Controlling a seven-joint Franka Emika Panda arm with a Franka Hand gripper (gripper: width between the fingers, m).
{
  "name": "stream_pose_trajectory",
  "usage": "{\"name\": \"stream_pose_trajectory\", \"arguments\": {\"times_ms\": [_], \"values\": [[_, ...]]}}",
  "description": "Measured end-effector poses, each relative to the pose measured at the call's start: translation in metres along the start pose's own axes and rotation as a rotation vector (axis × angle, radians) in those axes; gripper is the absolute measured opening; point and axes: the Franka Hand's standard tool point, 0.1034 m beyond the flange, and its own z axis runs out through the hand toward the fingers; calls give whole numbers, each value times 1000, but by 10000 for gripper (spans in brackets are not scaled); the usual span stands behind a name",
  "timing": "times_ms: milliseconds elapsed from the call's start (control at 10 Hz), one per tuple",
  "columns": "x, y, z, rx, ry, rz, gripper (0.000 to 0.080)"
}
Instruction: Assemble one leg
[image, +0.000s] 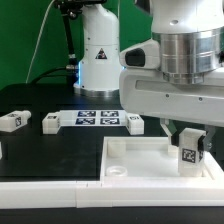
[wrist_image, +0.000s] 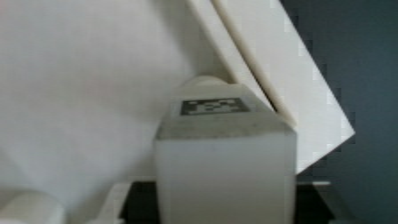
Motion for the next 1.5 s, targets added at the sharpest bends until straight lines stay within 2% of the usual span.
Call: {"name": "stream_pose_trajectory", "arguments": {"times_ms": [200,500,700,900,1000,1100,1300,1500], "values": [[0,2,0,6,-3,260,291],[-4,0,-1,0,-8,605,291],[-4,0,0,-1,-8,668,291],[-4,0,0,-1,-8,599,541],[-4,0,0,0,-8,555,615],[-4,-1,0,-9,-9,428,615],[-7,-3,0,-10,-9,193,648],[-6,-4,-3,-29,-9,-80,649]]}}
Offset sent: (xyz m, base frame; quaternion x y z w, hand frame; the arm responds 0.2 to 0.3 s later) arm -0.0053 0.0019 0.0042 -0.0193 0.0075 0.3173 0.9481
